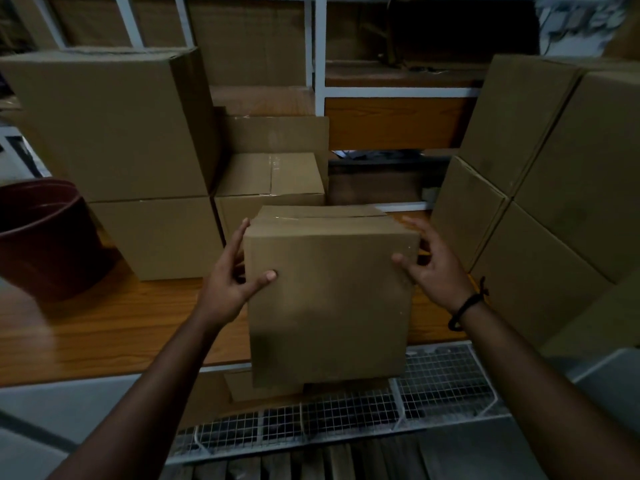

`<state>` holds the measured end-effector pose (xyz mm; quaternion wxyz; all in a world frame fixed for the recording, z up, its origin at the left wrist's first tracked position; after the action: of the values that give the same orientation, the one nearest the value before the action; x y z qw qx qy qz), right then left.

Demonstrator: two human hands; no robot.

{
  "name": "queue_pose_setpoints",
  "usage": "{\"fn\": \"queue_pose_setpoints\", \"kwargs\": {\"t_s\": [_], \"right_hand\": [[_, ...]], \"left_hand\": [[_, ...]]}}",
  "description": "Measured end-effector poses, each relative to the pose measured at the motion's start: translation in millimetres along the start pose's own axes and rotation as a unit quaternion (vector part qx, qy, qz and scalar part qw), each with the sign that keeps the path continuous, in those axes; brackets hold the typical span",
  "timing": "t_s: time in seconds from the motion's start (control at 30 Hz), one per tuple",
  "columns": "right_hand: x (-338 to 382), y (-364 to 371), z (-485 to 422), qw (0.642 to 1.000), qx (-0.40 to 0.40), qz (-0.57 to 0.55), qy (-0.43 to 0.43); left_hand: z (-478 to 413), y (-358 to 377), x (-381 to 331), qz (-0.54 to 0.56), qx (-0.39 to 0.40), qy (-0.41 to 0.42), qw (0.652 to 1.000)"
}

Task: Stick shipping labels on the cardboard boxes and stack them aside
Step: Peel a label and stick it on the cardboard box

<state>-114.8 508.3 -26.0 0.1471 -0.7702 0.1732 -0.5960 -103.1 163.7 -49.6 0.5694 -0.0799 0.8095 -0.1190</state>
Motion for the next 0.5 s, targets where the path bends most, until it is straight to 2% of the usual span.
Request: {"fn": "queue_pose_setpoints", "kwargs": {"t_s": [0.13,0.23,0.43,0.5], "right_hand": [[6,6,-7,0.997,-0.036,0.061,-0.02],[0,8,1,0.992,-0.044,0.101,-0.057],[-34,18,38,0.976,0.103,0.176,-0.08],[-38,27,45,0.973,0.116,0.184,-0.074]], "left_hand": [[-2,6,8,0.051,-0.038,-0.025,0.998],[8,16,13,0.043,-0.037,-0.031,0.998],[24,25,24,0.042,-0.034,-0.042,0.998],[18,24,22,0.051,-0.041,-0.053,0.996]]}}
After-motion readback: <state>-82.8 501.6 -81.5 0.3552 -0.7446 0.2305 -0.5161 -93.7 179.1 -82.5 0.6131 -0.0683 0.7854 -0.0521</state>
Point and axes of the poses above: each hand's wrist, its own z-axis away from the middle knuckle, its own y-axis out of the palm, x = y × z, the point moved 2 cm from there along -z, towards the middle knuckle, and after that the axes turned 4 degrees about y, right-handed, at the moved point
